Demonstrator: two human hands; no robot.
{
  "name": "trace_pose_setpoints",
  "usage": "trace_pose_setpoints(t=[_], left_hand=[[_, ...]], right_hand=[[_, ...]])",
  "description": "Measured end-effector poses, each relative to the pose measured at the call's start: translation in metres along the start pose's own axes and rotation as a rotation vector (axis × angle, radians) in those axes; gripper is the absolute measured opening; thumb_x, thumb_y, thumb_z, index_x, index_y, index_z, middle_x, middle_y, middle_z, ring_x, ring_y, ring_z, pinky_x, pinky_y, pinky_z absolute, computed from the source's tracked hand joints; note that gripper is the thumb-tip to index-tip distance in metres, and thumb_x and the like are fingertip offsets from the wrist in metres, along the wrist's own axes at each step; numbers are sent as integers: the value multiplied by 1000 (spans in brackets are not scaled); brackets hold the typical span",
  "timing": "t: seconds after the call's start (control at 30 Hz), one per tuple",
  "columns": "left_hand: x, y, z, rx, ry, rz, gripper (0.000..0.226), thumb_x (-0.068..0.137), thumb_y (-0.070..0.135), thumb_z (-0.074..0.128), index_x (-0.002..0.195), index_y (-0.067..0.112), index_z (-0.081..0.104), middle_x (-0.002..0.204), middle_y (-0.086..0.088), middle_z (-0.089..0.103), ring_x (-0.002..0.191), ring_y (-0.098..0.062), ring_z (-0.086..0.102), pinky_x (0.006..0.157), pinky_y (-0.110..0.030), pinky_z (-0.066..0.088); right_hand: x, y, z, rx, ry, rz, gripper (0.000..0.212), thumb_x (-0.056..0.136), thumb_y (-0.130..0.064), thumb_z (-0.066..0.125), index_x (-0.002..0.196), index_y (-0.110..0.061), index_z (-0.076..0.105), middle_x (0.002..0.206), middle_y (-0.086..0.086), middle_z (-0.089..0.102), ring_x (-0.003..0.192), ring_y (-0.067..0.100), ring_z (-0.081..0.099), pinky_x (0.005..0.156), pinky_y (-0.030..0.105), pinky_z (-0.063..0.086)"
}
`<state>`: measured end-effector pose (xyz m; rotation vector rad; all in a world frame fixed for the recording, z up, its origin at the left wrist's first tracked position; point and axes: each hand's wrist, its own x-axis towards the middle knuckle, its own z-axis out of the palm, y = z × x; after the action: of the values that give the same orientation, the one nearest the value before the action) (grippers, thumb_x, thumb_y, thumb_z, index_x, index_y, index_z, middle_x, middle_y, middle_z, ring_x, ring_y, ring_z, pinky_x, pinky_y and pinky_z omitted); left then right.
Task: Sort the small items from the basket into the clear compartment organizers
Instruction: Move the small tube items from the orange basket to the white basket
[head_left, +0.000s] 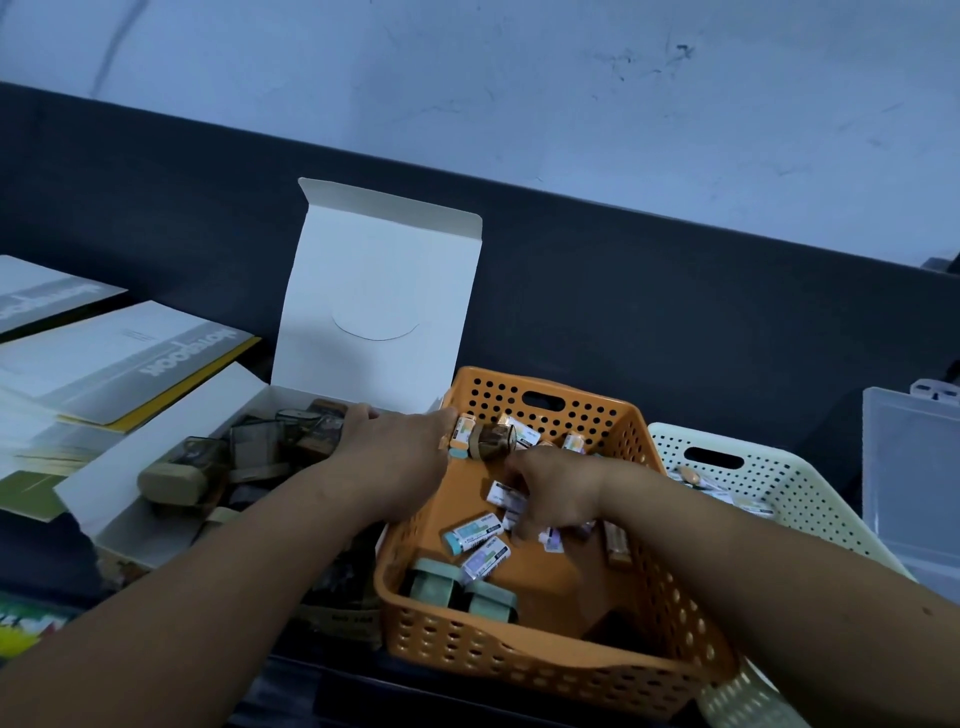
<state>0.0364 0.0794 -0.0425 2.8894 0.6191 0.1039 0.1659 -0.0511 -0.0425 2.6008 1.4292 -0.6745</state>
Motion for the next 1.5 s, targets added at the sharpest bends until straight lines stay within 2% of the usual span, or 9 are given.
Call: trace_pose_setpoints(t=[0.13,0.37,0.5,0.7,0.83,0.93,1.07,1.23,1.5], left_hand=[[-1,1,-1,13,-11,-9,46,99,28,28,144,34,24,129,4,58,121,-20,50,105,-44,17],[0,3,-1,41,-12,-22,48,100,30,26,146,35,20,131,4,58,120,-21,50,104,-46,18],[-3,4,-4,32,-22,-17,46,99,29,26,144,36,23,131,4,57,122,-20,50,105,-46,17],[-2,6,-4,56,-33,-35,42,99,31,25,141,36,27,131,4,58,121,-21,51,105,-46,18],[-4,9,-7,93,-38,-33,40,100,29,24,140,33,28,133,3,56,122,-21,50,105,-44,20],[-5,10,-9,100,-40,-34,40,101,29,24,140,33,29,134,2,56,123,-21,50,105,-44,20],[-7,9,-8,85,-43,-29,40,101,30,23,140,34,29,132,3,57,121,-21,51,105,-44,20],[-7,7,-7,76,-26,-20,38,101,32,22,138,33,31,131,2,58,120,-22,52,105,-44,20],[-3,1,-3,76,-28,-26,49,97,26,29,145,34,23,130,0,58,121,-23,50,104,-45,19]], right_hand=[[-6,2,0,54,28,19,29,83,-26,67,108,-14,57,98,7,63,73,17,57,58,30,47],[-14,4,9,-88,76,-19,35,85,-17,67,117,-16,53,105,6,59,93,23,59,78,39,53],[-38,26,-13,364,247,-43,23,85,-14,69,101,-23,56,100,4,64,83,20,67,74,37,59],[-100,88,-30,782,528,67,24,84,4,64,106,-1,56,97,20,62,72,20,63,66,29,58],[-110,128,-13,732,480,307,33,87,-9,67,117,-11,57,105,10,65,88,25,64,82,43,54],[-106,134,-8,567,518,426,50,88,-20,68,135,-18,50,127,4,58,97,20,59,74,31,50],[-95,103,-16,377,651,228,48,88,-22,67,133,-25,51,127,-4,57,109,16,58,88,32,49],[-75,21,-15,293,296,-98,46,86,-22,69,128,-34,52,118,-14,56,99,12,61,84,28,52],[-20,-34,11,-88,-50,-225,65,84,-16,70,142,-26,44,138,-2,52,122,21,51,102,34,43]])
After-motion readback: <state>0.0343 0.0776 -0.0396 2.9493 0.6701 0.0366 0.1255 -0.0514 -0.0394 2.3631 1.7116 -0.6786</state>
